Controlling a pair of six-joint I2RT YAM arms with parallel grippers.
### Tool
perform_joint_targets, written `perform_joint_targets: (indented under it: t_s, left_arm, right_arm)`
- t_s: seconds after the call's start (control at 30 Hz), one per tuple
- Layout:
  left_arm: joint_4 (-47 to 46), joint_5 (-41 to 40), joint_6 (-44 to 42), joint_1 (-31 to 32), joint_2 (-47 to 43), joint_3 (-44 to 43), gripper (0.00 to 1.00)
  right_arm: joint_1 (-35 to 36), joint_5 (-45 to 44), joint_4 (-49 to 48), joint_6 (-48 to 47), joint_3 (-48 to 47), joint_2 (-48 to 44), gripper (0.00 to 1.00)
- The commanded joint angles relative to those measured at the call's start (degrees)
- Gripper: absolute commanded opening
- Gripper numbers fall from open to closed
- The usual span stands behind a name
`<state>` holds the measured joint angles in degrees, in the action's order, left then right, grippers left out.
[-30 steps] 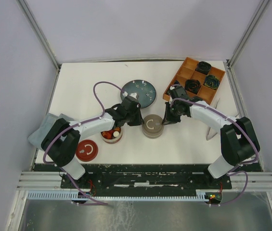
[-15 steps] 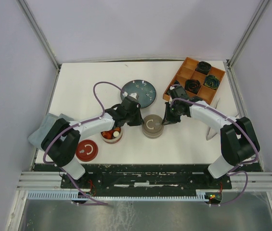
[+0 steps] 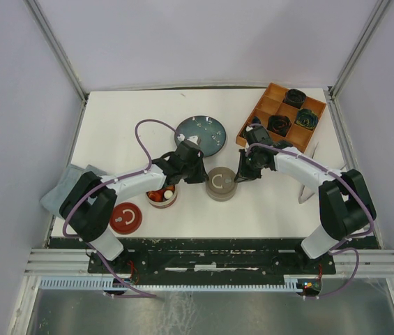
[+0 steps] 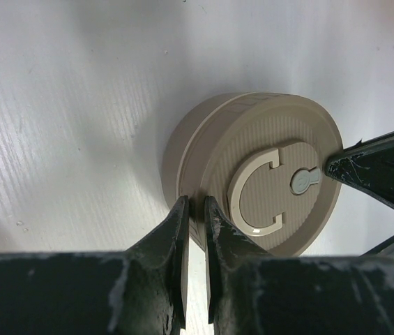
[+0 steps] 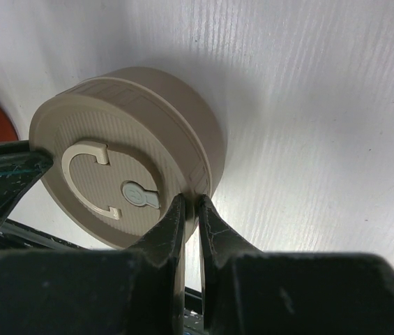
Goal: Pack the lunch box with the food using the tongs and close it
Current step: Close the box lid on the packing box.
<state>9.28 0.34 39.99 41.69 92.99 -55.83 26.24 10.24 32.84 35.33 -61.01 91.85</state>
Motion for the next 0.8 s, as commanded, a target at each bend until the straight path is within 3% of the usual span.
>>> perform_joint_targets:
  t_s: [0.0, 0.23, 0.77]
  left_arm:
    - [-1.8, 0.1, -1.8, -0.3, -0.3, 0.1, 0.07]
    - [-2.3, 0.2, -1.3, -0.4, -0.2, 0.9, 0.08]
    - [-2.7, -0.3, -0.5, -0.3, -0.2, 4.0, 0.26]
  right_arm:
    - [0.1, -2.3, -0.5, 0.9, 1.0, -0.1, 0.11]
    - [0.1, -2.2, -1.0, 1.1, 1.3, 0.4, 0.15]
    - [0.1, -3.1, -1.0, 2.1, 3.6, 1.7, 0.28]
